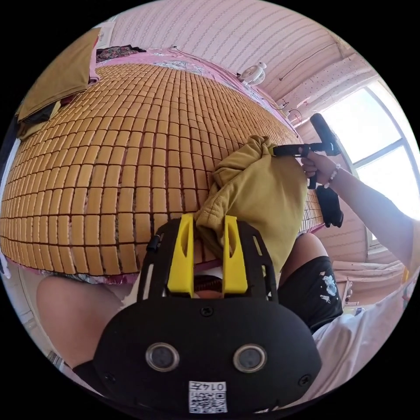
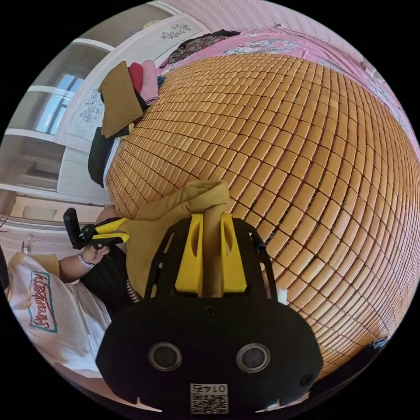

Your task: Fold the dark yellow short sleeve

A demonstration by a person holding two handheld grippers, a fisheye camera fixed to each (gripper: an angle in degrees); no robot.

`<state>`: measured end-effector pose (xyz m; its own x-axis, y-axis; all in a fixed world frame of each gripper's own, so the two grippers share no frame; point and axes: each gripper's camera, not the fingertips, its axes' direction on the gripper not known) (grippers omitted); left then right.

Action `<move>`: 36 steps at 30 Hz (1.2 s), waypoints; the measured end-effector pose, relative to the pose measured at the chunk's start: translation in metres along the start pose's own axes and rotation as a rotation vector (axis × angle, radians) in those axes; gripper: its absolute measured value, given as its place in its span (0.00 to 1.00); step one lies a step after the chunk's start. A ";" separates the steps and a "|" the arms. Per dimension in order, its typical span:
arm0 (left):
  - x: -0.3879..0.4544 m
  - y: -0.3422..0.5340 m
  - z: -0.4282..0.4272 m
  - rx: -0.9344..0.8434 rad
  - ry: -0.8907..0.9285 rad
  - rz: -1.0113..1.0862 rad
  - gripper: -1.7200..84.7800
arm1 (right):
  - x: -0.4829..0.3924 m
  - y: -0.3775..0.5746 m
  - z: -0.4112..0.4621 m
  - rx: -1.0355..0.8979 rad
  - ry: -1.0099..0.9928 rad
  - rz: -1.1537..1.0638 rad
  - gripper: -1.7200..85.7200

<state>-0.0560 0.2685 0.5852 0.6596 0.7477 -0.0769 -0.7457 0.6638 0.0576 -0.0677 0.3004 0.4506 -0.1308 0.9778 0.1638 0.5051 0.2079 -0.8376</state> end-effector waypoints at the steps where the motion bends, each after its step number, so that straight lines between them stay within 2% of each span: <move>1: 0.001 0.002 0.000 -0.014 0.070 0.011 0.09 | 0.000 0.016 -0.006 0.043 -0.016 -0.020 0.09; 3: 0.003 0.007 -0.004 0.003 0.112 -0.005 0.08 | 0.001 0.046 -0.018 0.134 -0.068 -0.034 0.08; 6: 0.025 0.016 -0.028 0.055 0.086 0.097 0.08 | 0.001 0.110 -0.040 0.299 -0.168 -0.057 0.08; 15: 0.137 0.039 -0.119 0.201 0.125 0.529 0.07 | 0.002 0.351 -0.086 0.842 -0.337 -0.008 0.07; 22: 0.267 0.019 -0.122 0.215 0.262 0.901 0.07 | 0.007 0.521 -0.135 1.125 -0.191 0.042 0.06; 27: 0.364 -0.016 -0.078 0.149 0.449 1.054 0.07 | 0.018 0.619 -0.190 1.195 0.027 0.120 0.07; 32: 0.485 -0.074 -0.008 0.074 0.616 1.111 0.07 | 0.050 0.668 -0.276 1.140 0.287 0.237 0.08; 36: 0.547 -0.131 0.074 -0.053 0.583 0.935 0.08 | 0.147 0.656 -0.336 1.066 0.302 0.627 0.14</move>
<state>0.4093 0.5916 0.6091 -0.3024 0.8214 -0.4836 -0.9397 -0.1717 0.2959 0.5308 0.5890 0.1001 0.1500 0.8968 -0.4162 -0.5420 -0.2775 -0.7932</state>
